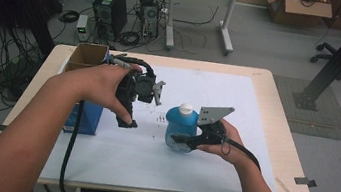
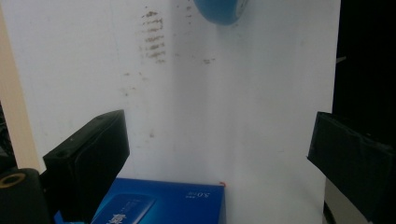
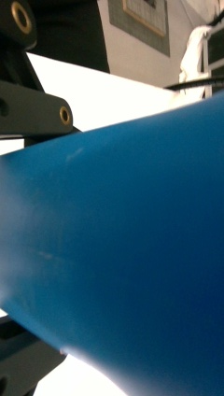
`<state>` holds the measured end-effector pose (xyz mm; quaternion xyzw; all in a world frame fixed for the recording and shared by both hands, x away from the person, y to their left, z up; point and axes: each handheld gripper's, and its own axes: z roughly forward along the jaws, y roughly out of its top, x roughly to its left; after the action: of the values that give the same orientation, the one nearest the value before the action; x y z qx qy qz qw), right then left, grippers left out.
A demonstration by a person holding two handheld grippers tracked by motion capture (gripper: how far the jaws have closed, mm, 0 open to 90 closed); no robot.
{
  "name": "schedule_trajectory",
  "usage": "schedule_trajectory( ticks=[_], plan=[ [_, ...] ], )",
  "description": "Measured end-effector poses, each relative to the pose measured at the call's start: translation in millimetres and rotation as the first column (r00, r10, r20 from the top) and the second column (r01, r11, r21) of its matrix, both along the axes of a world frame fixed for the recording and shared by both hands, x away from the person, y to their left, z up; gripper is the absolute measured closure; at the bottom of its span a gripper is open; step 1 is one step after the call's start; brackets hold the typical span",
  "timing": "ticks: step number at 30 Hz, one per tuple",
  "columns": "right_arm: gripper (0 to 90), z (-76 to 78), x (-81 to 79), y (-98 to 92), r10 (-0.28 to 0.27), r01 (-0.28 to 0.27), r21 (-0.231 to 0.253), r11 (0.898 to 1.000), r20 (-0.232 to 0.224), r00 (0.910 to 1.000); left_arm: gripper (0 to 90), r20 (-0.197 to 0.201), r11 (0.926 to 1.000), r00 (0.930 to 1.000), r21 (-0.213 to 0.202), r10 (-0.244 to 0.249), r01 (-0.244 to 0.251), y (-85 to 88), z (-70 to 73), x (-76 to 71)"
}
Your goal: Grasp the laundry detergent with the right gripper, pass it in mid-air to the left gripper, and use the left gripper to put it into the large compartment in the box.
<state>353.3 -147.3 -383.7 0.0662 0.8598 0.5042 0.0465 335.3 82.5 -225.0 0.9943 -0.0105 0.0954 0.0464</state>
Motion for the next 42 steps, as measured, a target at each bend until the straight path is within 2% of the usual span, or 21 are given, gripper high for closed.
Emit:
schedule_trajectory(
  ticks=[10,16,23,31,42],
  plan=[
    [45.3,-3.7,-3.4,11.1,0.093,-0.093,0.044,0.995,-0.002,0.9957,5.7,-0.01,1.0,0.9999,0.0,-0.009,0.009,-4.3,0.3,0.6],
    [45.2,-4.6,-5.1,19.5,0.111,-0.11,0.066,0.992,-0.002,0.9938,5.8,-0.006,0.9997,0.9997,-0.005,-0.024,0.024,-10.5,1.3,0.4],
    [45.1,-6.7,-5.9,33.3,0.126,-0.127,0.079,0.989,0.011,0.9919,5.8,-0.013,0.9995,0.9995,0.01,-0.03,0.03,-17.8,-0.7,0.2],
    [45.0,-10.6,-6.4,48.2,0.122,-0.123,0.104,0.987,0.016,0.9924,5.5,-0.018,0.9994,0.9993,0.014,-0.031,0.032,-20.0,-1.7,-1.4],
    [45.0,-15.0,-7.6,71.8,0.142,-0.144,0.104,0.984,0.02,0.9896,5.2,-0.033,0.9991,0.9988,0.021,-0.036,0.036,-21.1,-4.0,-4.9]
  ],
)
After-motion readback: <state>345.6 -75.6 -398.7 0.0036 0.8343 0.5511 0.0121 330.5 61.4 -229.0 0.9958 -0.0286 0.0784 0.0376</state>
